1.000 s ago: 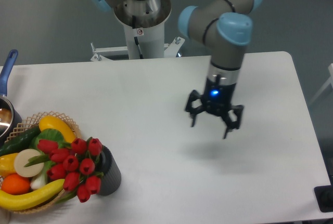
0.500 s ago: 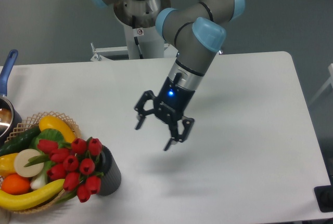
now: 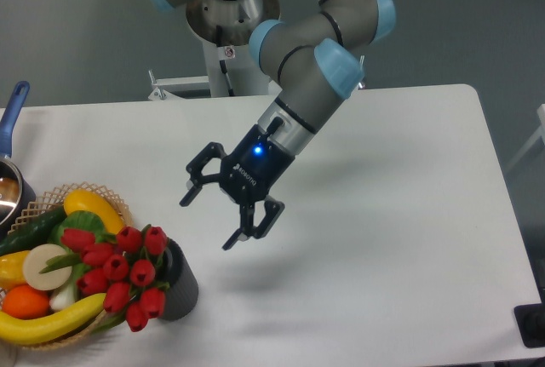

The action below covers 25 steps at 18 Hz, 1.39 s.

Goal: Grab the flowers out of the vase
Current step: 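Move the open gripper toward the red tulips in the grey vase, then lower the gripper around the tulip stems and close on them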

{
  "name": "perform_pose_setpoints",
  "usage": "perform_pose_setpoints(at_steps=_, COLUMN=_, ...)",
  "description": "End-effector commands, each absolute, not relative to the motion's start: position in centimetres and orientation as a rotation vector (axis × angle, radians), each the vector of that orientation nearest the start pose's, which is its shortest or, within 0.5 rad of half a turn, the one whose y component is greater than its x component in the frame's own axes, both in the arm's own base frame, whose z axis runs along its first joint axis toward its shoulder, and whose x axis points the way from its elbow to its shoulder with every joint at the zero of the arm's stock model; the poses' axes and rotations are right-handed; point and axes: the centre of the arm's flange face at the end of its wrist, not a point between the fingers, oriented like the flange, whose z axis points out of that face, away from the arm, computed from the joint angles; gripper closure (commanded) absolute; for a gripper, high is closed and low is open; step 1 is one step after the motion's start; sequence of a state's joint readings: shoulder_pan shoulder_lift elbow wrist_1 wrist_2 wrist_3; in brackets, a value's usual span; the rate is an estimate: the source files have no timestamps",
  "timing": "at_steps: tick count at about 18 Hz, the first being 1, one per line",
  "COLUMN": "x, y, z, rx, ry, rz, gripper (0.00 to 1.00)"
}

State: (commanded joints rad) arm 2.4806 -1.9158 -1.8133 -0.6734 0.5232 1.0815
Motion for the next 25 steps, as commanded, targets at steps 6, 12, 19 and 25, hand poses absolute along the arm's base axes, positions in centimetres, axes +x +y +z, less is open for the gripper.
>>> perform_pose_setpoints(at_steps=6, x=-31.4, y=55.0, z=32.1, rx=-2.020, ry=0.397, rz=-0.434, gripper=0.00)
perform_pose_setpoints(at_steps=12, x=-29.0, y=57.5, z=30.3, rx=-2.025, ry=0.435, rz=-0.496, gripper=0.00)
perform_pose_setpoints(at_steps=19, x=-28.5, y=58.5, z=30.2, rx=-2.021, ry=0.454, rz=-0.505, gripper=0.43)
perform_pose_setpoints(at_steps=25, x=-28.9, y=58.8, z=31.0, rx=-2.013, ry=0.463, rz=-0.487, gripper=1.00)
